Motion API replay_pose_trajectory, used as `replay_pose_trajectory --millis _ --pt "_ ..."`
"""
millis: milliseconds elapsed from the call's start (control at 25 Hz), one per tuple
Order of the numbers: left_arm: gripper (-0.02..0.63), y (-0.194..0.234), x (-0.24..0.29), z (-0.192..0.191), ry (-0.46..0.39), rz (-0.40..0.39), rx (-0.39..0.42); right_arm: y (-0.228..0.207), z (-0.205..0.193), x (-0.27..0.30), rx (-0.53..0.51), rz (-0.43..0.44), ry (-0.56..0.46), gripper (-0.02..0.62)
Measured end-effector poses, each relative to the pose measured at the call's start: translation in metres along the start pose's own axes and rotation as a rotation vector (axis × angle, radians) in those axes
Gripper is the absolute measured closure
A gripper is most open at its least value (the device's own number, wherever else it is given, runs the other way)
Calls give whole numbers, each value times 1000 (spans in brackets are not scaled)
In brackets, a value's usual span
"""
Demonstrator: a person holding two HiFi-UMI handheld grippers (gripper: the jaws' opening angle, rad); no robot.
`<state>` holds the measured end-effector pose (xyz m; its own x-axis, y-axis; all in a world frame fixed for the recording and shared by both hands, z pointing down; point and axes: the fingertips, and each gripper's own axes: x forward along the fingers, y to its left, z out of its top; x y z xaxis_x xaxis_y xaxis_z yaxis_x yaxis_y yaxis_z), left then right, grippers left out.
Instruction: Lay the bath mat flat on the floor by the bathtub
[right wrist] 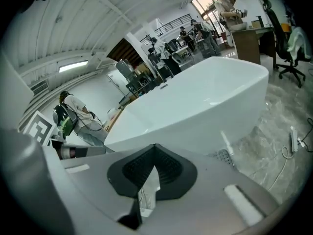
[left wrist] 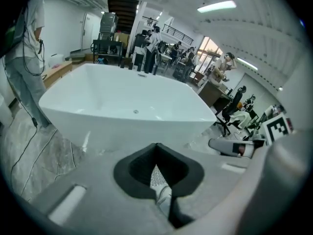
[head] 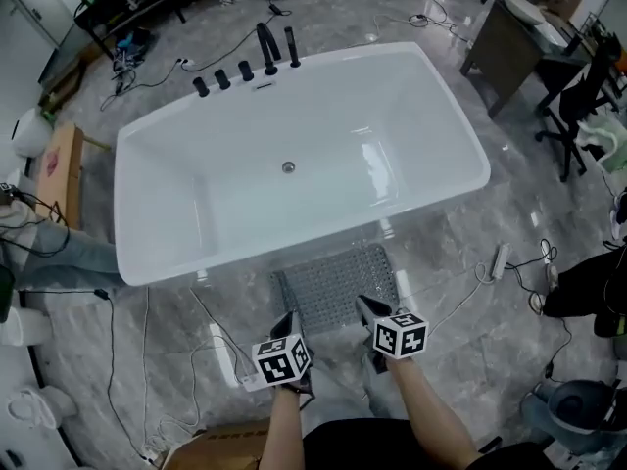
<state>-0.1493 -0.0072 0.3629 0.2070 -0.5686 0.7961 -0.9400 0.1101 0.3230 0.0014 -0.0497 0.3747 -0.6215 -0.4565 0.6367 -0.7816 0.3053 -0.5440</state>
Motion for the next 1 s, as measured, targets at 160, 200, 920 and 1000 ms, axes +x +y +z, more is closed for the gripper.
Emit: replay_pose_trajectory --millis 160,200,920,1000 --pt "601 -14 -32 49 -108 -12 3 26 43 -19 -7 22 -109 589" --pt "601 -19 -40 59 -131 -17 3 33 51 -23 -16 25 -126 589" --pt "601 -137 -180 221 -537 -160 219 155 245 -157 -406 102 -544 589" --pt "601 -142 -199 234 -591 -156 243 175 261 -172 -472 96 -596 589"
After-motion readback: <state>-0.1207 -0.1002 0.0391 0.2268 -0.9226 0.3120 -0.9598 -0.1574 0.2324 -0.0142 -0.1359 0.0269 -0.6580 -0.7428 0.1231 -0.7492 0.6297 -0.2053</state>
